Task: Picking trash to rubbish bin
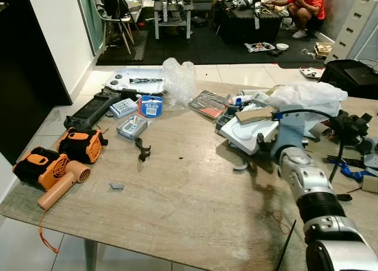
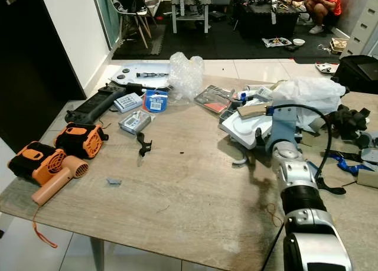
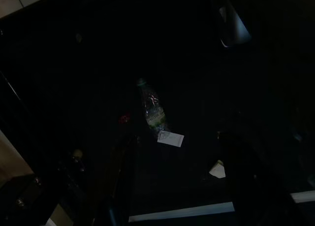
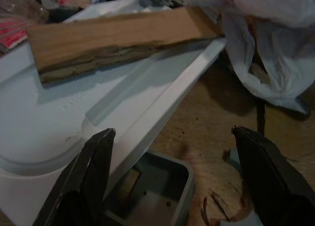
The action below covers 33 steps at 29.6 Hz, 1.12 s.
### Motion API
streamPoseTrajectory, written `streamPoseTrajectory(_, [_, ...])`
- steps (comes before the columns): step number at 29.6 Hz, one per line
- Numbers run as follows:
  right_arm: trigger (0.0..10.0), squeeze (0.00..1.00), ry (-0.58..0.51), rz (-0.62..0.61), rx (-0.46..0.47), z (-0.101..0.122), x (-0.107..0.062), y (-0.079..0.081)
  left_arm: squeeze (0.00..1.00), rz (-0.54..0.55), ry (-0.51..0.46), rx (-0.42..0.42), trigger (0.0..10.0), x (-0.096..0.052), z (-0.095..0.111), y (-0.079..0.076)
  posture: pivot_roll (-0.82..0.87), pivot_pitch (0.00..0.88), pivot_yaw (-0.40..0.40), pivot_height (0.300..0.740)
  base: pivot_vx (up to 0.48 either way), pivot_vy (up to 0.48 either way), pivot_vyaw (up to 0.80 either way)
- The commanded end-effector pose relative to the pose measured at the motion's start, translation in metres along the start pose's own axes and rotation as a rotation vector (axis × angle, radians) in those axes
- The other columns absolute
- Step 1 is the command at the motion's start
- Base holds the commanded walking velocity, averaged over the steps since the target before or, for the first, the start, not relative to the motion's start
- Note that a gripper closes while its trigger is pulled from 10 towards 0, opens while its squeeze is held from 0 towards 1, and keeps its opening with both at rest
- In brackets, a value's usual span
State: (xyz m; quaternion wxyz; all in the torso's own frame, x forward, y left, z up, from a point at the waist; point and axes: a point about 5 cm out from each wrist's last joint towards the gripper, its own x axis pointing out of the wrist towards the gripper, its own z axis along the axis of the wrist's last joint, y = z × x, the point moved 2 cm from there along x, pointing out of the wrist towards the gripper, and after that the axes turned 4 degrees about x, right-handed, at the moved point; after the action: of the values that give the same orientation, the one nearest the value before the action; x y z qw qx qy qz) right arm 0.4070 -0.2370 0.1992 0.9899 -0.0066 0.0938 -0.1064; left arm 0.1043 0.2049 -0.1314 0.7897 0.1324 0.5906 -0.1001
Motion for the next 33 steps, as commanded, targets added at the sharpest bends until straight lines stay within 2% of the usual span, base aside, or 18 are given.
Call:
streamPoseTrajectory(1, [10.0, 0.00, 0.076, -0.010, -0.007, -0.019, -0.001, -0.005, 0.00, -0.029, 0.035, 0.004, 10.0, 0.000, -0.011, -0.008, -0.07, 0.217, 0.024, 0.740, 0.000, 0.000, 0.00])
streamPoseTrajectory(4, [10.0, 0.00, 0.081, 0.010, 0.007, -0.017, -0.007, -0.012, 0.00, -0.031, 0.033, 0.004, 10.0, 0.000, -0.011, -0.008, -0.07, 0.219, 0.023, 0.740, 0.000, 0.000, 0.00])
streamPoseTrajectory(5, [10.0, 0.00, 0.088, 0.055, 0.013, -0.014, -0.013, -0.016, 0.00, -0.032, 0.032, 0.004, 10.0, 0.000, -0.010, -0.008, -0.08, 0.220, 0.024, 0.740, 0.000, 0.000, 0.00])
streamPoseTrajectory(9, [10.0, 0.00, 0.091, 0.093, 0.038, -0.010, -0.016, -0.020, 0.00, -0.034, 0.033, 0.005, 10.0, 0.000, -0.010, -0.008, -0.08, 0.219, 0.023, 0.740, 0.000, 0.000, 0.00])
streamPoseTrajectory(11, [10.0, 0.00, 0.068, 0.151, 0.120, -0.003, -0.019, -0.018, 0.00, -0.034, 0.035, 0.006, 10.0, 0.000, -0.010, -0.008, -0.08, 0.218, 0.024, 0.740, 0.000, 0.000, 0.00])
streamPoseTrajectory(12, [10.0, 0.00, 0.068, 0.151, 0.120, -0.003, -0.019, -0.018, 0.00, -0.034, 0.035, 0.006, 10.0, 0.000, -0.010, -0.008, -0.08, 0.218, 0.024, 0.740, 0.000, 0.000, 0.00])
streamPoseTrajectory(13, [10.0, 0.00, 0.044, 0.187, 0.173, 0.002, -0.020, -0.016, 0.00, -0.035, 0.035, 0.007, 10.0, 0.000, -0.010, -0.008, -0.08, 0.217, 0.025, 0.740, 0.000, 0.000, 0.00])
streamPoseTrajectory(18, [10.0, 0.00, 0.007, 0.243, 0.257, 0.009, -0.022, -0.010, 0.00, -0.035, 0.033, 0.007, 10.0, 0.000, -0.010, -0.008, -0.08, 0.215, 0.026, 0.740, 0.000, 0.000, 0.00])
streamPoseTrajectory(19, [3.6, 0.00, 0.004, 0.265, 0.281, 0.010, -0.023, -0.006, 0.00, -0.035, 0.032, 0.007, 10.0, 0.000, -0.009, -0.008, -0.08, 0.214, 0.027, 0.740, 0.000, 0.000, 0.00])
streamPoseTrajectory(20, [3.6, 0.00, 0.004, 0.265, 0.281, 0.010, -0.023, -0.006, 0.00, -0.035, 0.032, 0.007, 10.0, 0.000, -0.009, -0.008, -0.08, 0.214, 0.027, 0.740, 0.000, 0.000, 0.00])
streamPoseTrajectory(21, [0.0, 0.00, 0.000, 0.299, 0.300, 0.011, -0.025, -0.001, 0.00, -0.035, 0.031, 0.007, 10.0, 0.000, -0.009, -0.008, -0.07, 0.213, 0.026, 0.740, 0.000, 0.000, 0.00])
streamPoseTrajectory(24, [0.0, 0.00, -0.008, 0.348, 0.308, 0.010, -0.027, 0.007, 0.00, -0.033, 0.031, 0.006, 10.0, 0.000, -0.009, -0.007, -0.07, 0.214, 0.027, 0.740, 0.000, 0.000, 0.00])
streamPoseTrajectory(28, [0.0, 0.00, -0.009, 0.359, 0.305, 0.010, -0.028, 0.008, 0.00, -0.033, 0.031, 0.006, 10.0, 0.000, -0.009, -0.007, -0.07, 0.214, 0.027, 0.740, 0.000, 0.000, 0.00])
streamPoseTrajectory(33, [0.0, 0.00, -0.020, 0.408, 0.246, 0.010, -0.030, 0.017, 0.00, -0.031, 0.033, 0.004, 10.0, 0.000, -0.009, -0.007, -0.07, 0.211, 0.026, 0.740, 0.000, 0.000, 0.00])
